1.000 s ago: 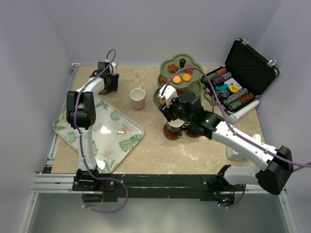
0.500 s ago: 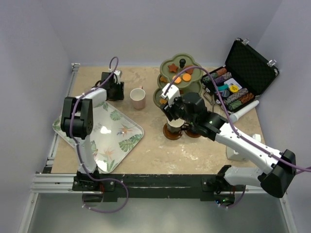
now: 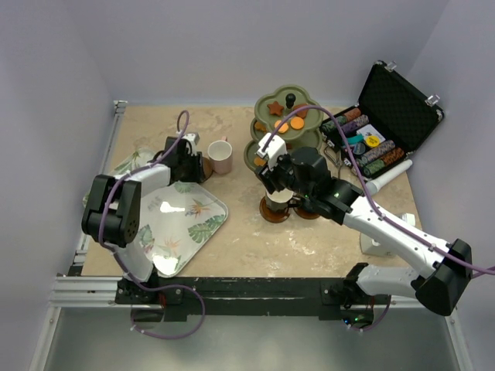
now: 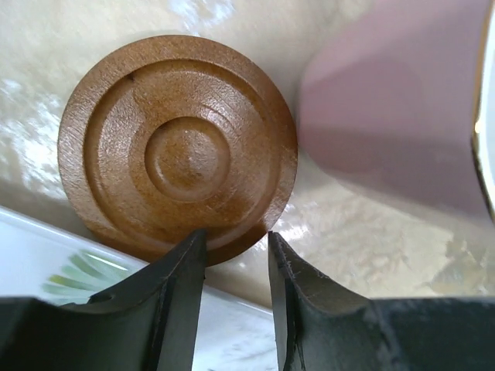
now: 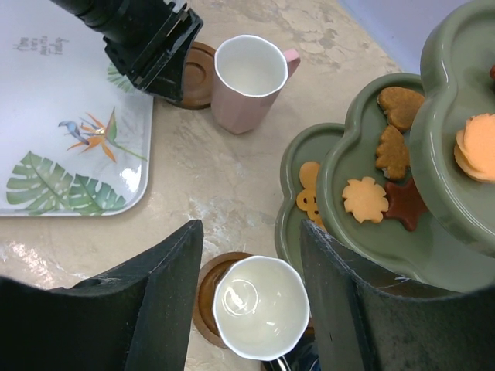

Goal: Serve the afternoon tea
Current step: Move the coaster to the center of the board.

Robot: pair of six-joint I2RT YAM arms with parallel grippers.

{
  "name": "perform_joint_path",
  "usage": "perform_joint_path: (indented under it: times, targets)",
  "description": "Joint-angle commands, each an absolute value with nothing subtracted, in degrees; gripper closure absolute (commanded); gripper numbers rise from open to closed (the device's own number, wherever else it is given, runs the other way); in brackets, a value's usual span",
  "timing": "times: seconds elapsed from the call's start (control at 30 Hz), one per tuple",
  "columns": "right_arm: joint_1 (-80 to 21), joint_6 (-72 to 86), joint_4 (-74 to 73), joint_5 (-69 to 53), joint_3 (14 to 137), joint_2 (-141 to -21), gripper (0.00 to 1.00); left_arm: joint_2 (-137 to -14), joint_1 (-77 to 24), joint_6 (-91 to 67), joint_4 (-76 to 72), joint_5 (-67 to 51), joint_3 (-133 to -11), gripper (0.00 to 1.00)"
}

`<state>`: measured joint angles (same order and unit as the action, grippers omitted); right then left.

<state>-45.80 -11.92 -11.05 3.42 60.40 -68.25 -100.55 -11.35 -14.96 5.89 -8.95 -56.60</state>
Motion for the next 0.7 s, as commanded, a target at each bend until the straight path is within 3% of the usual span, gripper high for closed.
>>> perform_joint_path:
  times: [0.0,0.2,0.33,0.53,0.67]
  targets:
    - [-45.8,-11.5,-8.6,2.6,61.4,-67.1,0.43,-97.9,-12.7,-18.2,11.3,-11.0,-51.7,0.58]
    - [-45.8,-11.0,-8.2,2.2,62.2,-67.8,0.42,-91.2,-13.5,-17.3,10.8,-11.0,-49.2,0.58]
    - [-45.9,-7.7,-9.0,2.5,65.1,-70.0,0.4,-84.5,-13.5,-16.3,9.9,-10.1,-50.6,0.52]
    - [-54.5,-2.6,-9.2,9.9,73.9,-75.7,0.4,-76.7,-13.2,-13.8,9.8,-5.1,-57.2,0.33]
    - [-59.1,2.9,-4.7,12.2,79.3,-81.3,0.4,-72.4,-10.3,-14.3,8.0,1.6,-60.9,0.13]
